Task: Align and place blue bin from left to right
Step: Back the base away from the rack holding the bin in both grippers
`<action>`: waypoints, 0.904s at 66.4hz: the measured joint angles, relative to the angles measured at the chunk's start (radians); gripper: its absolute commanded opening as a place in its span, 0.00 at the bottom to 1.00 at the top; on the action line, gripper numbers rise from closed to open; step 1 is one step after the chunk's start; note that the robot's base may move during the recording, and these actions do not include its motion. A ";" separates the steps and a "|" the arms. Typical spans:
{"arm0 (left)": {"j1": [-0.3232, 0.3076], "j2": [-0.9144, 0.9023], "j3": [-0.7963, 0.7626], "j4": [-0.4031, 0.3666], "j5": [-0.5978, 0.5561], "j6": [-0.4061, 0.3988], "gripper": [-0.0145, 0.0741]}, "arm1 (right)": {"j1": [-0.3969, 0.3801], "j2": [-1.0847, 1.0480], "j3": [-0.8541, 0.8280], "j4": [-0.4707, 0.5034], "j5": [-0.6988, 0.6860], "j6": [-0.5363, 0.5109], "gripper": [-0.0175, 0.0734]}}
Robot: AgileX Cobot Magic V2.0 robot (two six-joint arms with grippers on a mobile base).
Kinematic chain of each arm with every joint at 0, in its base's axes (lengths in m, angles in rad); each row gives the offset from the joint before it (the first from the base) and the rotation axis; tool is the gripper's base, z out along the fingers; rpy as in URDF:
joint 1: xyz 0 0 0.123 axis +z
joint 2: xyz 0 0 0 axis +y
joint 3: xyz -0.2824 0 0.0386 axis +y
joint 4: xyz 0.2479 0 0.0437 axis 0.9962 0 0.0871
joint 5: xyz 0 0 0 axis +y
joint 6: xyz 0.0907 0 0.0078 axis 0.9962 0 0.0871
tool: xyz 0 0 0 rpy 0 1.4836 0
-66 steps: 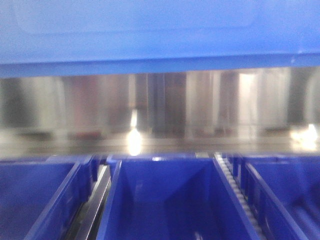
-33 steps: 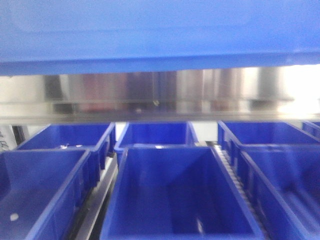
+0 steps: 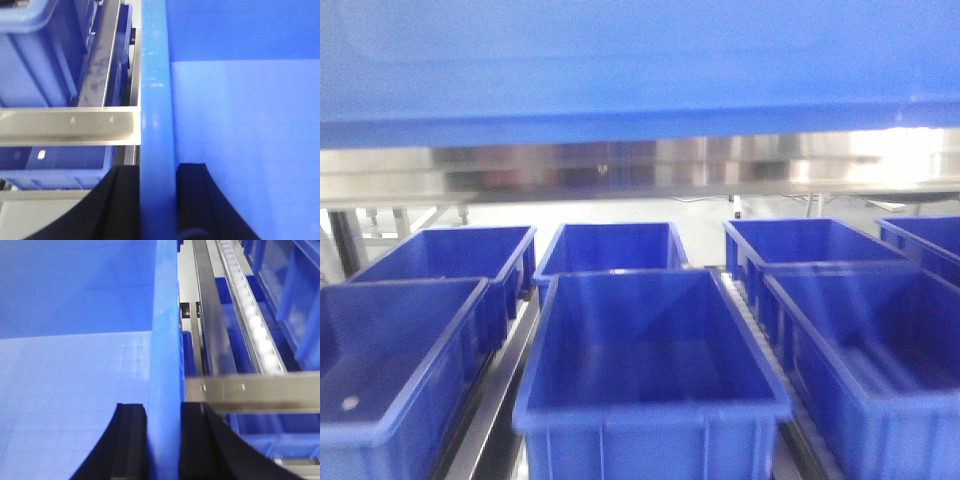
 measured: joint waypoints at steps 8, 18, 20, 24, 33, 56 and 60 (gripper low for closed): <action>0.000 0.000 0.000 0.002 0.000 0.000 0.04 | 0.000 0.000 0.000 0.000 0.000 0.000 0.12; 0.000 0.000 0.000 0.002 0.000 0.000 0.04 | 0.000 0.000 0.000 0.000 0.000 0.000 0.12; 0.000 0.000 0.000 0.002 0.000 0.000 0.04 | 0.000 0.000 0.000 0.000 0.000 0.000 0.12; 0.000 0.000 0.000 0.002 0.000 0.000 0.04 | 0.000 0.000 0.000 0.000 0.000 0.000 0.12; 0.000 0.000 0.000 0.002 0.000 0.000 0.04 | 0.000 0.000 0.000 0.000 0.000 0.000 0.12; -0.002 0.000 0.000 0.004 0.002 0.000 0.04 | 0.000 0.000 0.000 0.000 0.000 0.000 0.12; -0.002 0.000 0.000 0.004 0.002 0.000 0.04 | 0.000 0.000 0.000 0.000 0.000 0.000 0.12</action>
